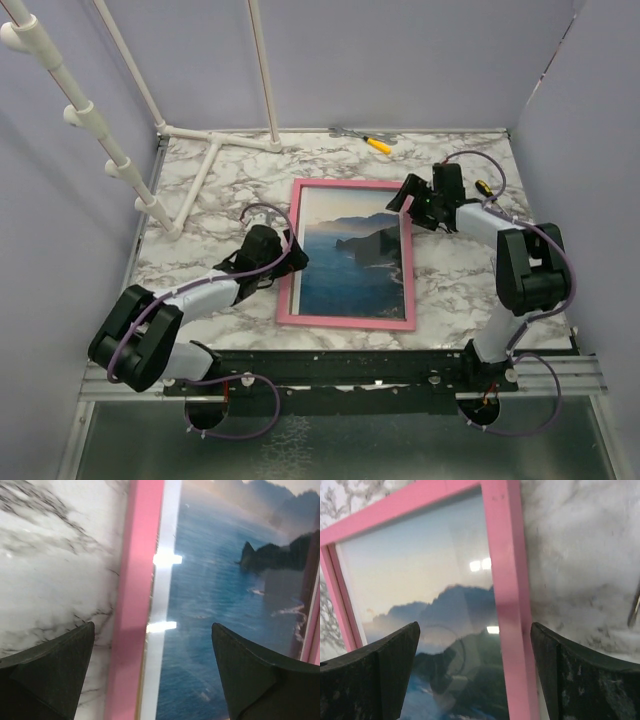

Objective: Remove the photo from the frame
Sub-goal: Adjust the photo frame at the center of the board, then remove the photo frame item from the photo frame.

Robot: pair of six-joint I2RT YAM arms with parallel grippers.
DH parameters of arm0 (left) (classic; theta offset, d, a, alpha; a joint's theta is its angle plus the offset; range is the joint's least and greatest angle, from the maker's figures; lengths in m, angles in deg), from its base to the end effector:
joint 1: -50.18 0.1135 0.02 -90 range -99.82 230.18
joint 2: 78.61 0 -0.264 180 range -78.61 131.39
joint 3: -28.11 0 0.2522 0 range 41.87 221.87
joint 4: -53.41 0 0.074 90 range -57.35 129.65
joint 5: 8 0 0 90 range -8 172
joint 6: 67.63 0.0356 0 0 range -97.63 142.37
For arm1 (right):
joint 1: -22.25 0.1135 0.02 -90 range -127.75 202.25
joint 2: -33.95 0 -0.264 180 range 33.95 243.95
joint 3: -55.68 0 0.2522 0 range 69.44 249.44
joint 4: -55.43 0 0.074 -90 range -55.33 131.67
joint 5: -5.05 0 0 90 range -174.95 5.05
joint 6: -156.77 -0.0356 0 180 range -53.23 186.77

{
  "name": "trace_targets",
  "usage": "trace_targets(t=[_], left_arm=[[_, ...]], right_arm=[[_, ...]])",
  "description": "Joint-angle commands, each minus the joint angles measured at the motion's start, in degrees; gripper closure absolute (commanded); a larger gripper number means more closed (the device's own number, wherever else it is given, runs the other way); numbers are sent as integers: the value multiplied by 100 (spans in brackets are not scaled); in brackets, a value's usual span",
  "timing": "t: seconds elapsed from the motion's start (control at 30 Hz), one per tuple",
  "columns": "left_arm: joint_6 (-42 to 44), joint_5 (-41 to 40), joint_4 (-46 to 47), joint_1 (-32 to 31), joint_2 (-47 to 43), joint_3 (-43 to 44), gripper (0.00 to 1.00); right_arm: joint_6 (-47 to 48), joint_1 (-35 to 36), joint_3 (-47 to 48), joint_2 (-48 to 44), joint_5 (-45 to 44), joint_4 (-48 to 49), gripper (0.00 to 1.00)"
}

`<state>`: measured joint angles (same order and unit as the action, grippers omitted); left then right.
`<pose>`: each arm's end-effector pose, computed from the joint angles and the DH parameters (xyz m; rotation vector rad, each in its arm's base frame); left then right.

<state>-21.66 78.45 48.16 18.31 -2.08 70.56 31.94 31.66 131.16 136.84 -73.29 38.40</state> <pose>0.2153 -0.1312 0.1595 -0.2814 2.3182 -0.6228 0.3742 0.0693 0.1785 0.4292 2.3726 0.6088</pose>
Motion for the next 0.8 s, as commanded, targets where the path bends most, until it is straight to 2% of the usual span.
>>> trace_targets(t=[0.0,0.4,0.53,0.77], left_arm=[[522,25,-648,447,-131,340,1],[556,353,-112,513,375,442,2],[601,347,-37,366,459,450,4],[598,92,-39,208,686,549,6]], right_arm=[[235,70,-596,-648,-185,-434,4],[607,70,-1486,-1504,77,-749,6],[721,70,-1656,-1613,302,-892,10],[573,70,-2036,-1601,878,-500,16]])
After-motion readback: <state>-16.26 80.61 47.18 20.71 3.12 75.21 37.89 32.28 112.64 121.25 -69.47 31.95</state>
